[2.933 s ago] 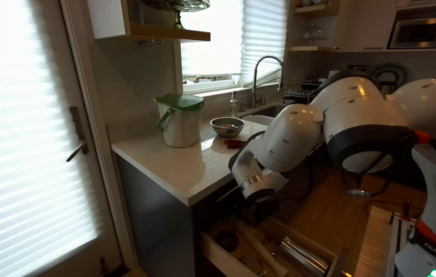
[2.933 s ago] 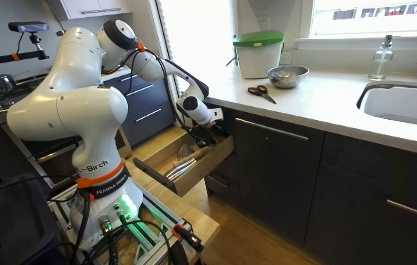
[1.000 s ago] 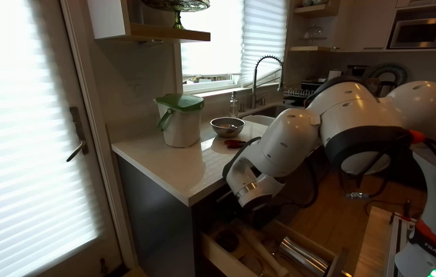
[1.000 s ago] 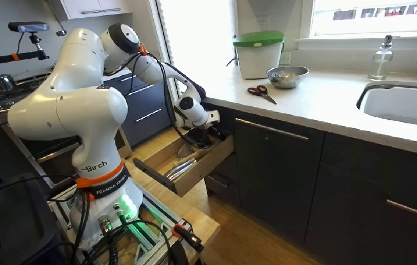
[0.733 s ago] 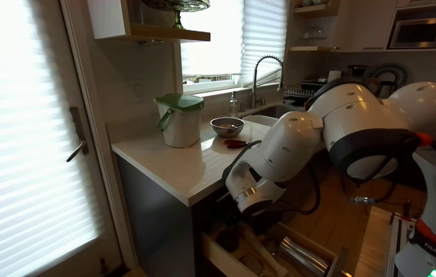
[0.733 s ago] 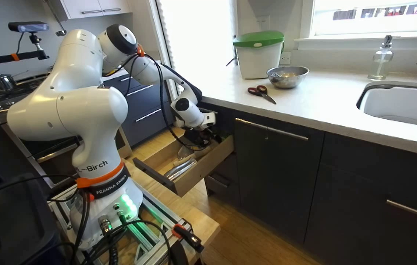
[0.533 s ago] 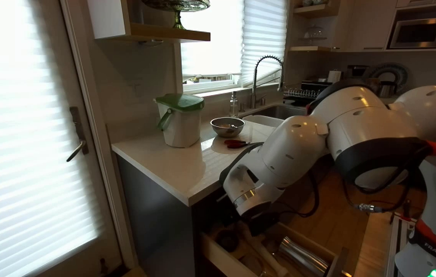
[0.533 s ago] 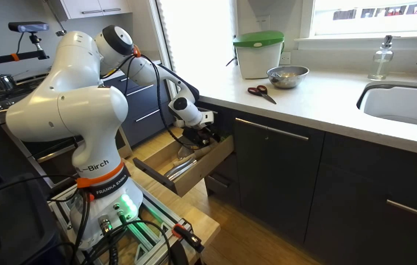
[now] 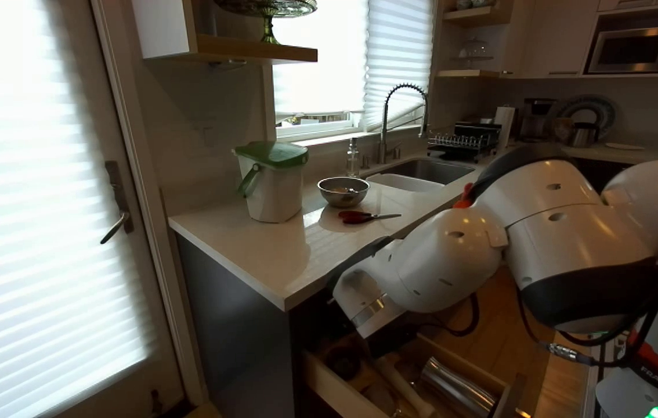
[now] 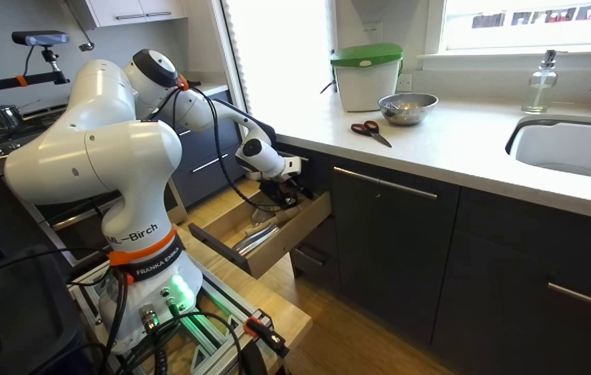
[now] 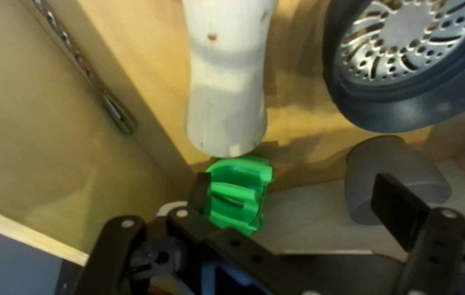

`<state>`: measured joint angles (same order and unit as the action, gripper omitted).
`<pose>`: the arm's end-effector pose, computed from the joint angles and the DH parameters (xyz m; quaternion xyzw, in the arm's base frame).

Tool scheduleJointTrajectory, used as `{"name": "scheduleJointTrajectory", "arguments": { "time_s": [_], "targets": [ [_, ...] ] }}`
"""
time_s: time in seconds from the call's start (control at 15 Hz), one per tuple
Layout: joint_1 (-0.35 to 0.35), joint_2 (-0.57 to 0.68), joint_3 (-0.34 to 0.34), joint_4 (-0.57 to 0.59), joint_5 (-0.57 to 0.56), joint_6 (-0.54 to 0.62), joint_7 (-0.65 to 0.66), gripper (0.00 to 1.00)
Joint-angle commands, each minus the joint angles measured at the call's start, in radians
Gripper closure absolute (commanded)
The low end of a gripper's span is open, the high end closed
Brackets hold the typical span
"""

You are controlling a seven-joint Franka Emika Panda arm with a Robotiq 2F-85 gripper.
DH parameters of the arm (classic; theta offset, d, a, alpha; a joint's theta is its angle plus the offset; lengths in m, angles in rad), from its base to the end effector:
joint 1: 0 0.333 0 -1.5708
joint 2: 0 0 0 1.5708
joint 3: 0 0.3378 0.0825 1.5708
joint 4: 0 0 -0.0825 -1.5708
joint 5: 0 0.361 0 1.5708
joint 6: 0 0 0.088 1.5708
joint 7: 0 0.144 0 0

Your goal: Remove the green object from the open drawer

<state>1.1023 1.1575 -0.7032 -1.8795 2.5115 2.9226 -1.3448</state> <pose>0.5297 0.1471 0.0266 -0.9450 0.1198 -0.3042 0.0120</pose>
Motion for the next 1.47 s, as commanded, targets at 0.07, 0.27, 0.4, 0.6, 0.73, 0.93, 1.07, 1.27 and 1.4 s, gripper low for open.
{"name": "scheduleJointTrajectory", "arguments": {
  "time_s": [0.07,0.27,0.4,0.6,0.73,0.93,1.07,1.27,1.4],
  "targets": [
    [0.057,0.130,-0.054,0.038,0.000,-0.018,0.124,0.00],
    [0.080,0.182,-0.089,0.055,0.000,-0.042,0.182,0.00],
    [0.091,0.210,-0.107,0.067,0.000,-0.062,0.215,0.00],
    [0.097,0.245,-0.120,0.084,0.000,-0.077,0.246,0.00],
    [0.102,0.273,-0.132,0.098,0.000,-0.082,0.269,0.00],
    [0.112,0.317,-0.156,0.120,0.000,-0.086,0.308,0.00],
    [0.117,0.343,-0.165,0.133,0.000,-0.087,0.327,0.00],
    [0.129,0.390,-0.184,0.155,0.000,-0.086,0.367,0.02],
    [0.085,0.327,-0.161,0.175,-0.001,-0.026,0.290,0.27]
  ]
}}
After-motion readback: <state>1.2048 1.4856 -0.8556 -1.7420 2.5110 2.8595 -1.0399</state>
